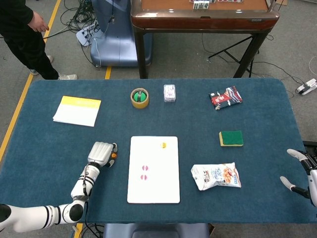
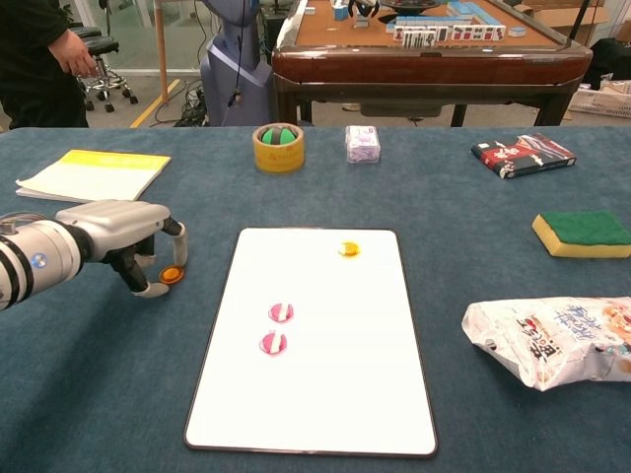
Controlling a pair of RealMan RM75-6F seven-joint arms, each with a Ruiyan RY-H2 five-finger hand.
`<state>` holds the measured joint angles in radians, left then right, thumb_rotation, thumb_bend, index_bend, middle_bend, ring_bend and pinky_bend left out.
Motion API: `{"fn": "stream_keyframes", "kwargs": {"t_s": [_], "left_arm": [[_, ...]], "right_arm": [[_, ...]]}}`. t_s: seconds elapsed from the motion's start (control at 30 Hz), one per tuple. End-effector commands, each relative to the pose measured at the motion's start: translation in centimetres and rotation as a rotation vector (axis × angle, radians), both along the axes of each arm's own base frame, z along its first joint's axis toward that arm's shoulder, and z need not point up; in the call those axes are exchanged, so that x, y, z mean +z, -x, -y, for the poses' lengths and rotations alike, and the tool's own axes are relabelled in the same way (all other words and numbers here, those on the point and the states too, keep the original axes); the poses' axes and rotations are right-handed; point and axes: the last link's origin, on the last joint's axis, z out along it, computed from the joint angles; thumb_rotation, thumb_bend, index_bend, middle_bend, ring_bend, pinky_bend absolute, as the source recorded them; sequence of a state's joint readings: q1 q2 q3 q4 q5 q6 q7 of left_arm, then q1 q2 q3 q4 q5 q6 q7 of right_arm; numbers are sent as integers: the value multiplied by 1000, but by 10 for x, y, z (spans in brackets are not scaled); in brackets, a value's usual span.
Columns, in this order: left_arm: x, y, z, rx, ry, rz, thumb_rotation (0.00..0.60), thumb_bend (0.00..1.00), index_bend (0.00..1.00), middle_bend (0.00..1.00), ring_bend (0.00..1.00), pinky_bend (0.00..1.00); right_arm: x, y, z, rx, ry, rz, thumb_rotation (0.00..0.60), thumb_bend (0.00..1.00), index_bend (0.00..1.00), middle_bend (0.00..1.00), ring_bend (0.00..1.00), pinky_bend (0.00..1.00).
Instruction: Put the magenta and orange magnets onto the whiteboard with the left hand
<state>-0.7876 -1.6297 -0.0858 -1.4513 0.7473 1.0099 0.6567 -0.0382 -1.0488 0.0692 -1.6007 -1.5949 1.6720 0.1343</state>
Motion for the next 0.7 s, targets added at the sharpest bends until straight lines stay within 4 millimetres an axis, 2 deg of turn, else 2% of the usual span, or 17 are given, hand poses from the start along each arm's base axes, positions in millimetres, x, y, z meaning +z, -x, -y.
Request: {"fn": "stream_keyframes", "kwargs": {"t_s": [0.03, 0.43, 0.7], "left_arm": [[0, 0, 0, -1, 0, -1, 600, 309, 524, 1000, 1000, 1000], [0, -4, 1, -11, 0, -1, 600, 309, 598, 1000, 1000, 1000], [5, -16, -2, -29, -9, 16, 600, 309, 610, 1000, 1000, 1000]], "right_arm": [[0, 0, 0, -1, 0, 1, 600, 57, 262, 318, 305, 423], [1, 0, 0, 1, 1, 3, 600, 56, 262, 318, 305, 423], [2, 0, -1, 1, 4, 6, 600, 56, 262, 318, 305, 423]]}}
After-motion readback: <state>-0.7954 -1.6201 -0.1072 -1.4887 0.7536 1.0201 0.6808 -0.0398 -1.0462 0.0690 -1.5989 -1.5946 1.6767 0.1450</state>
